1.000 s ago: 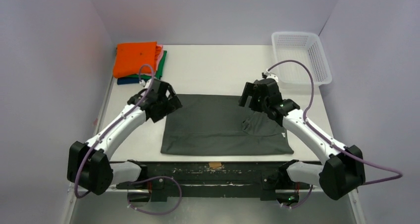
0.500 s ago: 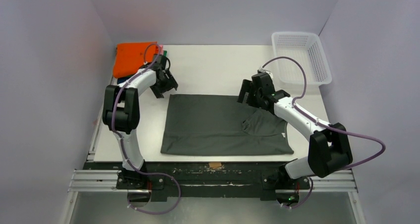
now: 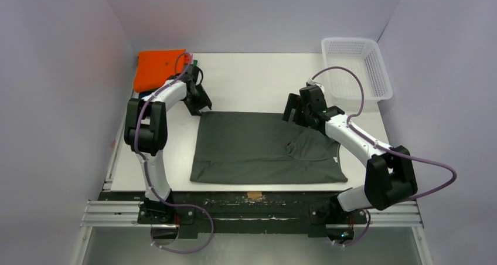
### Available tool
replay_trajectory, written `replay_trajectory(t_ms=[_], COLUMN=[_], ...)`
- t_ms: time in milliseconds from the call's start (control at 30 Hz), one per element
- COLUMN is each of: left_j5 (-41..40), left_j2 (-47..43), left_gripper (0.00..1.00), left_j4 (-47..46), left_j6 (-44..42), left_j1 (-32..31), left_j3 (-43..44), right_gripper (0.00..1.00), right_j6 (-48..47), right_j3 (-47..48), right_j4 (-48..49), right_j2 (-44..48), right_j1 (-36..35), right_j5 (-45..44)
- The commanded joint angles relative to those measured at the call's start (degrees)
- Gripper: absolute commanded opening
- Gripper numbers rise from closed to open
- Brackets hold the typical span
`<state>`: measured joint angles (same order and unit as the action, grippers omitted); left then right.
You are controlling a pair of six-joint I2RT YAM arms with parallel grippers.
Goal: Fold and stack the t-shirts
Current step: Grab the side of the flattened tshirt furthest away from the robot with both arms
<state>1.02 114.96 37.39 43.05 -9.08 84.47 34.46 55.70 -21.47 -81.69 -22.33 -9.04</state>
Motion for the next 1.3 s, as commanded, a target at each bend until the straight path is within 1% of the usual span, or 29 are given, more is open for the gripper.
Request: replay_trajectory(t_ms=[0,100,133,200,300,367,533,700,767,800,933,1100,1167,1267], left_j5=[3.34,3.58,3.38,2.54,1.61,1.69,1.97,1.58,2.32,2.74,2.68,2.87,2.77,2.61], left_j2=[3.33,4.82,4.67,3.91,2.46,1.65,0.21,-2.36,-3.12,-3.22,-3.75,-4.82,-5.48,-6.20], left_gripper=[0.48,0.42,0.38,0.35,0.17,0.00,0.00,0.00,0.00,0.00,0.00,0.00,0.00,0.00], left_j4=[-1.97,-1.27,-1.16,-1.26,-1.52,-1.91,-2.62,-2.44,-2.98,-3.07,-2.75,-2.74,-2.91,-2.94], left_j6=[3.31,3.94,3.97,4.18,4.12,3.95,3.24,1.43,0.51,0.01,-1.06,-1.65,-1.77,-2.15], left_j1=[-0.40,-0.58,-0.68,-0.91,-1.18,-1.17,-1.20,-1.20,-1.29,-1.29,-1.30,-1.55,-1.64,-1.68], left_j3=[1.48,1.92,1.68,0.86,-0.28,-1.20,-2.26,-2.69,-2.90,-2.90,-2.90,-3.65,-4.01,-4.43], right_gripper=[0.93,0.93,0.93,0.93,0.93,0.93,0.93,0.92,0.90,0.88,0.81,0.73,0.72,0.69], right_j6=[-1.04,-1.12,-1.07,-1.08,-1.19,-1.15,0.08,-1.81,-2.83,-3.06,-3.83,-5.24,-5.58,-6.13], right_j3=[0.19,-0.68,-0.83,-0.94,-0.71,-0.05,4.04,15.98,21.68,25.38,37.75,47.31,48.96,50.44], right_j4=[1.17,1.15,1.09,1.16,1.41,1.22,0.19,-1.32,-1.33,-2.92,-9.03,-12.92,-13.04,-13.04], right_j2=[2.76,3.82,3.96,4.04,3.48,2.81,-0.93,-10.51,-16.18,-20.68,-32.29,-41.93,-44.35,-47.30], right_j1=[0.42,0.70,0.77,0.90,0.96,1.12,2.41,3.87,4.47,4.77,6.54,8.23,8.56,9.00], right_j5=[0.09,-0.92,-1.10,-1.38,-1.47,-2.14,-7.48,-11.54,-12.26,-12.41,-14.15,-15.38,-16.70,-16.20])
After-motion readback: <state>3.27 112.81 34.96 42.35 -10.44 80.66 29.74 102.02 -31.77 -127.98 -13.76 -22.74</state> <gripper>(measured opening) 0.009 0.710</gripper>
